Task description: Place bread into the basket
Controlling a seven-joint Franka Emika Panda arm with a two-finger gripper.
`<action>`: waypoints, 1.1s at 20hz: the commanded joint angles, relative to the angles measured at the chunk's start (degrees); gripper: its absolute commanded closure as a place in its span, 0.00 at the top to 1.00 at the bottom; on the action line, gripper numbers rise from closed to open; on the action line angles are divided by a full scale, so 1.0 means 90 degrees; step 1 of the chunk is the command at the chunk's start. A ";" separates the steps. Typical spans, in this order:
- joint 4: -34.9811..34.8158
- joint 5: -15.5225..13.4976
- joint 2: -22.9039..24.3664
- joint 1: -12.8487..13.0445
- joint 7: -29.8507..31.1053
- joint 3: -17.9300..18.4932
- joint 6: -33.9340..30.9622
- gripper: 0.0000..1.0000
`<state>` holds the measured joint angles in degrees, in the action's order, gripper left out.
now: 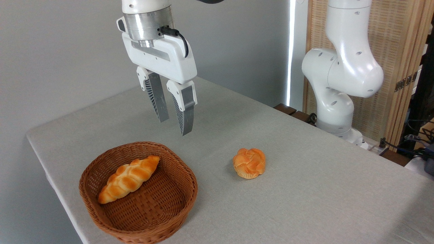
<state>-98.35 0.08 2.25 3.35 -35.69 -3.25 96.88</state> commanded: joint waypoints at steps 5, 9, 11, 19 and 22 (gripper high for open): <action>-0.0107 0.0060 0.0033 0.0096 -0.0048 0.0117 0.0056 1.00; -0.0146 0.0060 0.0033 0.0096 -0.0057 0.0127 0.0056 1.00; -0.0233 0.0060 0.0043 0.0086 -0.0067 0.0127 0.0104 1.00; -0.1521 0.0070 0.0375 0.0018 -0.0077 0.0136 0.1724 1.00; -0.2341 0.0080 0.0803 -0.0040 -0.0077 0.0311 0.2349 1.00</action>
<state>-110.68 0.08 3.78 3.10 -35.77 -2.64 112.29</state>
